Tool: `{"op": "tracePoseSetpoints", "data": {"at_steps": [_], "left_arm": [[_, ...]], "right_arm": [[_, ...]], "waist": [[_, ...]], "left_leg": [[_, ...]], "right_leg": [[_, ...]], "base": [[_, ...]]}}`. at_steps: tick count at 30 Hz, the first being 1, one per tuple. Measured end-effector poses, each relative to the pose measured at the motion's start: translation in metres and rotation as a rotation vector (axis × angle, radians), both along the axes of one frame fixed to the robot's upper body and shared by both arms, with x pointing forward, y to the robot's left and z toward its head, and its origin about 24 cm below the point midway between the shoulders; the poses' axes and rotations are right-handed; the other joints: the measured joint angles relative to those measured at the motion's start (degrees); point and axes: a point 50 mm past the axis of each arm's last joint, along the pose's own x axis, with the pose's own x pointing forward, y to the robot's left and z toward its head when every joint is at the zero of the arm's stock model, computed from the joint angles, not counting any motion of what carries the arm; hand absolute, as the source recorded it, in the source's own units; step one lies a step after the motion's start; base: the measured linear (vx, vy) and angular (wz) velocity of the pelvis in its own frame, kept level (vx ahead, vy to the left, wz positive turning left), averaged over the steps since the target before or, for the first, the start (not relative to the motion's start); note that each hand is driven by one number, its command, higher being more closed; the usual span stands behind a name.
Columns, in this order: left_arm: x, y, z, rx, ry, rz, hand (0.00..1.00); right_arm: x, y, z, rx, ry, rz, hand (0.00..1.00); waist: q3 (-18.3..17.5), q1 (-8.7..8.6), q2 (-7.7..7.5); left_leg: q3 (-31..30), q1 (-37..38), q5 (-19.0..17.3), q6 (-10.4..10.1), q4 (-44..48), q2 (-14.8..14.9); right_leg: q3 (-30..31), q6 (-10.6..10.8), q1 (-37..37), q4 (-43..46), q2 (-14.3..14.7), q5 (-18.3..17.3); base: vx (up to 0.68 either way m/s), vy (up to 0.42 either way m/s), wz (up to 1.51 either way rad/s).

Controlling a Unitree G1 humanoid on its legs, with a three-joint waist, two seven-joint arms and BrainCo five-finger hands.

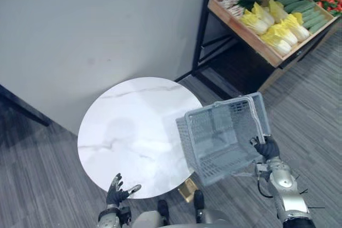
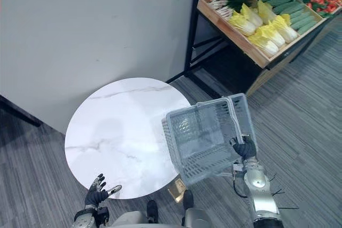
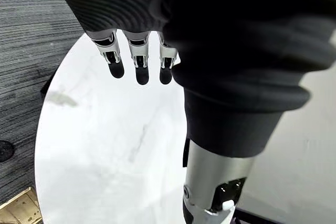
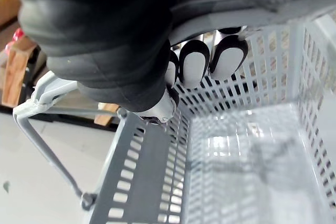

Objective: Pick vegetable in the basket

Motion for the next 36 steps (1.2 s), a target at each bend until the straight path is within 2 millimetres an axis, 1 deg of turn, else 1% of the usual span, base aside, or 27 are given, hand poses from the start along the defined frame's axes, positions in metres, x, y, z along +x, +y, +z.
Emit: {"op": "tracePoseSetpoints", "data": {"at_steps": [1, 2, 4, 5, 6, 7, 8, 9, 10, 11, 12, 13, 14, 15, 16, 17, 18, 20, 22, 23, 24, 26, 29, 33, 34, 35, 36], "left_arm": [[0.001, 0.001, 0.0, 0.004, 0.0, 0.004, 0.0], [0.001, 0.002, 0.001, 0.013, -0.003, 0.012, 0.0], [-0.002, 0.004, 0.005, 0.026, -0.016, 0.016, 0.0], [-0.001, 0.005, 0.009, 0.03, -0.033, 0.022, 0.0], [0.003, 0.005, 0.014, 0.033, -0.063, 0.022, 0.0], [0.006, 0.004, 0.017, 0.032, -0.082, 0.021, 0.0], [0.011, 0.002, 0.022, 0.029, -0.11, 0.022, 0.0], [0.016, -0.004, 0.027, 0.018, -0.143, 0.033, 0.0], [0.017, -0.008, 0.028, 0.007, -0.156, 0.036, 0.0], [0.018, -0.012, 0.028, -0.006, -0.159, 0.032, 0.0], [0.018, -0.019, 0.027, -0.028, -0.159, 0.025, 0.0], [0.019, -0.021, 0.027, -0.035, -0.159, 0.02, 0.0], [0.02, -0.026, 0.027, -0.044, -0.161, 0.004, 0.0], [0.018, -0.028, 0.026, -0.05, -0.158, 0.003, 0.0], [0.018, -0.028, 0.026, -0.051, -0.158, 0.005, 0.0], [0.017, -0.028, 0.028, -0.05, -0.166, 0.009, 0.0], [0.016, -0.027, 0.03, -0.049, -0.176, 0.015, 0.0], [0.013, -0.024, 0.033, -0.053, -0.187, 0.042, 0.0], [0.011, -0.025, 0.033, -0.052, -0.195, 0.038, 0.0], [0.013, -0.028, 0.033, -0.057, -0.198, 0.026, 0.0], [0.014, -0.028, 0.034, -0.055, -0.199, 0.018, 0.0], [0.014, -0.03, 0.028, -0.055, -0.172, -0.001, 0.0], [0.014, -0.03, 0.025, -0.048, -0.159, -0.008, 0.0], [0.014, -0.02, 0.027, -0.003, -0.156, 0.006, 0.0], [0.013, -0.015, 0.028, 0.011, -0.158, 0.034, 0.0], [0.013, -0.009, 0.028, 0.031, -0.155, 0.059, 0.0], [0.011, -0.004, 0.028, 0.044, -0.151, 0.088, 0.0]], "right_arm": [[-0.003, 0.0, -0.003, 0.009, 0.008, -0.014, 1.0], [-0.01, -0.002, -0.007, 0.012, 0.028, -0.038, 1.0], [-0.012, -0.002, -0.009, 0.018, 0.033, -0.05, 1.0], [-0.012, -0.002, -0.01, 0.028, 0.032, -0.065, 1.0], [-0.013, -0.001, -0.01, 0.035, 0.029, -0.082, 1.0], [-0.013, -0.002, -0.01, 0.037, 0.027, -0.091, 1.0], [-0.011, -0.003, -0.009, 0.04, 0.018, -0.102, 1.0], [-0.009, -0.004, -0.007, 0.042, 0.008, -0.114, 1.0], [-0.009, -0.004, -0.006, 0.042, 0.008, -0.114, 1.0], [-0.01, -0.004, -0.007, 0.042, 0.01, -0.116, 1.0], [-0.012, -0.006, -0.008, 0.038, 0.015, -0.125, 1.0], [-0.013, -0.007, -0.008, 0.037, 0.018, -0.131, 1.0], [-0.015, -0.009, -0.009, 0.038, 0.023, -0.14, 1.0], [-0.015, -0.008, -0.008, 0.038, 0.021, -0.14, 1.0], [-0.014, -0.007, -0.006, 0.035, 0.014, -0.136, 1.0], [-0.013, -0.005, -0.001, 0.028, -0.005, -0.126, 1.0], [-0.013, -0.004, 0.001, 0.026, -0.016, -0.121, 1.0], [-0.01, 0.001, 0.013, 0.029, -0.072, -0.118, 1.0], [-0.009, 0.001, 0.018, 0.022, -0.101, -0.119, 1.0], [-0.01, -0.002, 0.019, 0.013, -0.103, -0.126, 1.0], [-0.011, -0.002, 0.017, 0.017, -0.101, -0.133, 1.0], [-0.015, -0.004, 0.013, 0.018, -0.082, -0.144, 1.0], [-0.023, -0.013, 0.001, 0.017, -0.029, -0.183, 1.0], [-0.023, -0.012, -0.012, 0.033, 0.028, -0.192, 1.0], [-0.019, -0.011, -0.013, 0.033, 0.029, -0.186, 1.0], [-0.012, -0.009, -0.012, 0.033, 0.026, -0.177, 1.0], [-0.008, -0.011, -0.012, 0.021, 0.029, -0.174, 1.0]], "waist": [[0.2, -0.29, 0.2], [0.2, 0.24, 0.05], [0.2, 0.39, -0.01], [0.1, 0.44, -0.05], [0.0, 1.24, -0.18], [0.0, 1.81, -0.18], [0.0, 2.54, 0.09], [0.1, 3.2, 1.37], [0.0, 3.2, 2.36], [0.1, 2.97, 3.16], [0.2, 2.87, 4.07], [0.2, 2.69, 4.26], [0.7, 2.29, 3.38], [0.6, 1.7, 3.21], [0.6, 1.54, 3.21], [0.6, 1.57, 3.3], [0.6, 1.54, 3.32], [0.5, 1.62, 3.56], [0.1, 1.43, 4.22], [-0.5, 0.94, 5.12], [-0.3, 0.44, 4.78], [-0.4, -0.2, 3.71], [-0.6, -1.06, 3.5], [-0.4, -1.52, 3.32], [-0.4, -1.41, 3.43], [0.1, -1.25, 2.95], [0.3, -1.31, 3.28]], "left_leg": [[-0.6, 0.1, 0.2, 0.2, 0.0, -0.1], [-0.7, 1.2, 0.2, 0.3, 0.0, -0.2], [-1.0, -0.1, 0.6, 0.4, 1.4, -0.3], [-1.0, -1.8, 0.8, 0.4, 2.5, -0.3], [-0.8, -4.7, 1.1, 0.3, 4.7, -0.2], [-0.5, -6.2, 1.2, 0.2, 5.9, 0.0], [0.0, -8.5, 1.3, 0.1, 7.9, 0.7], [0.0, -11.0, 1.9, -0.8, 9.3, 2.3], [-0.5, -12.4, 2.9, -1.6, 9.3, 3.4], [-1.5, -13.1, 5.1, -2.5, 8.0, 4.3], [-3.1, -13.1, 8.6, -3.7, 4.9, 4.8], [-4.1, -12.4, 11.4, -4.7, 1.8, 4.8], [-5.0, -10.9, 13.0, -6.8, -1.8, 4.6], [-4.3, -10.5, 10.9, -6.0, 2.1, 5.0], [-4.1, -10.3, 8.9, -6.0, 4.5, 5.4], [-4.1, -9.4, 5.1, -6.4, 9.0, 6.4], [-4.5, -8.6, 3.5, -6.7, 10.8, 6.8], [-6.7, -3.5, -1.7, -8.1, 12.7, 7.6], [-8.8, -0.2, -4.2, -9.5, 7.8, 7.6], [-9.1, 1.2, -5.7, -9.7, 4.3, 8.0], [-9.1, 1.5, -6.0, -9.9, 3.3, 7.8], [-7.2, 1.4, -6.2, -9.2, 3.7, 6.8], [-4.6, 1.9, -5.9, -8.3, 3.5, 6.0], [0.7, 2.4, -6.5, -7.4, 3.5, 5.8], [3.5, 2.6, -7.1, -7.0, 3.2, 7.0], [8.0, 3.6, -7.1, -6.9, 2.3, 7.9], [12.0, 4.9, -7.3, -7.1, 1.9, 8.9]], "right_leg": [[-0.9, -2.1, -2.0, 12.1, -0.5, -5.5], [-1.4, -1.7, -2.2, 25.3, -1.6, -10.6], [-0.9, 0.5, 0.3, 31.3, -3.3, -13.1], [-0.5, 1.6, 1.7, 31.8, -4.0, -13.9], [0.4, 1.8, 3.5, 29.2, -4.7, -14.8], [0.4, 1.6, 5.0, 26.0, -4.8, -14.8], [-0.1, 1.3, 7.4, 19.5, -4.6, -16.6], [-2.1, 1.0, 8.7, 13.6, -3.7, -17.5], [-3.2, 0.9, 9.2, 10.3, -2.7, -17.5], [-4.3, -1.1, 10.0, 6.9, -1.5, -17.9], [-5.3, -3.1, 9.8, 5.6, 0.0, -17.1], [-6.1, -4.0, 9.4, 5.5, 0.0, -16.5], [-7.9, -5.1, 8.4, 5.2, -0.3, -15.9], [-8.5, -6.5, 7.6, 5.3, -0.6, -15.1], [-8.5, -6.8, 7.3, 5.3, -0.8, -14.6], [-7.7, -7.0, 6.1, 5.2, -0.8, -13.4], [-7.1, -7.0, 5.4, 5.2, -0.7, -12.9], [-3.8, -6.7, 3.9, 4.3, 0.5, -11.1], [-1.9, -6.6, 2.2, 4.2, 1.8, -10.5], [-1.2, -6.0, 1.3, 4.1, 2.6, -9.8], [-0.8, -5.6, 1.1, 4.1, 2.5, -9.5], [1.3, -3.7, 1.1, 2.2, 2.2, -7.0], [4.0, -2.1, 1.5, -0.7, 1.2, -4.4], [8.5, -1.0, -0.2, -4.8, 1.7, 0.4], [5.8, -2.4, -1.1, -6.7, 2.2, 2.5], [-3.5, -7.9, -1.0, -8.0, 1.1, 1.7], [-15.0, -9.8, -2.1, -6.8, -1.5, 0.5]], "base": [[-0.07, 0.037, 0.23], [-0.06, 0.017, 0.2], [-0.11, -0.045, 0.09], [-0.17, -0.107, 0.06], [-0.15, -0.108, -0.03], [-0.13, -0.102, -0.15], [-0.22, -0.147, -0.22], [-0.24, -0.156, -0.18], [-0.31, -0.207, -0.01], [-0.29, -0.214, 0.23], [-0.31, -0.227, 0.33], [-0.33, -0.213, 0.45], [-0.31, -0.194, 0.43], [-0.34, -0.202, 0.33], [-0.29, -0.16, 0.07], [-0.18, -0.081, -0.14], [-0.16, -0.028, -0.37], [-0.18, 0.035, -0.55], [-0.15, 0.117, -0.64], [-0.14, 0.148, -0.53], [-0.1, 0.126, -0.34], [-0.08, 0.12, -0.43], [-0.02, 0.138, -0.43], [-0.03, 0.108, -0.9], [-0.06, 0.031, -1.6], [-0.07, 0.014, -1.9], [-0.04, -0.005, -1.7]]}}
